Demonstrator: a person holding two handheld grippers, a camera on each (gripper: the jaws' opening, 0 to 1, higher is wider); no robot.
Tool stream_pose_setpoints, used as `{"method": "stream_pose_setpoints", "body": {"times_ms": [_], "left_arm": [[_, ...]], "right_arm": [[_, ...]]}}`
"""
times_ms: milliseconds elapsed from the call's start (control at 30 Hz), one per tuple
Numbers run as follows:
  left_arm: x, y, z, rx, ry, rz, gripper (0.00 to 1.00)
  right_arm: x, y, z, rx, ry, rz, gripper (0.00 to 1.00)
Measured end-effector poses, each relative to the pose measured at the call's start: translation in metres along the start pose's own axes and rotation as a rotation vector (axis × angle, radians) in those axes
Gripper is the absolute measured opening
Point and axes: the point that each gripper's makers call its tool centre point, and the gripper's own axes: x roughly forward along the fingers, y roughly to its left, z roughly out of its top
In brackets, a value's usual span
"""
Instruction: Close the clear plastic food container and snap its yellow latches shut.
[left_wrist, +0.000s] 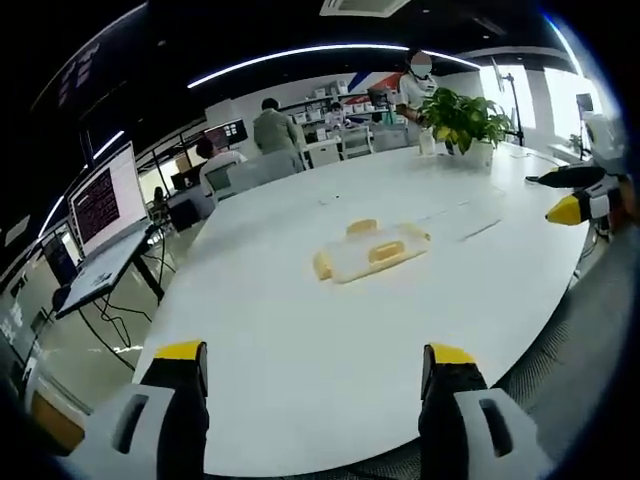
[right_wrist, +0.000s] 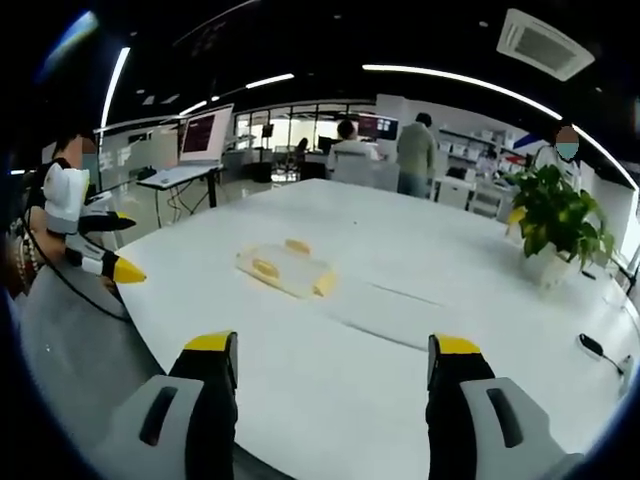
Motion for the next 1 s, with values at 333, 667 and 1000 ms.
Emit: {"method": "stream_pose_setpoints", "body": {"times_ms": [333,667,1000], "left_arm": [[-0.001,-0.001,0.000,-0.002,0.000,-0.001,0.84],[0.001,-0.007,-0.005,-0.026,0.027,-0.032,0.88],[0.003,-0.014,-0.009,-0.052,0.052,-0.083,0.92]], "right_arm": [[0.001,0.000,-0.002,0.004,0.009,0.003,0.76],[0.000,-0.005,-0.005,0.021,0.021,-0.023,0.76],[-0.001,-0.013,-0.010,0.002,0.060,-0.080,0.76]]}}
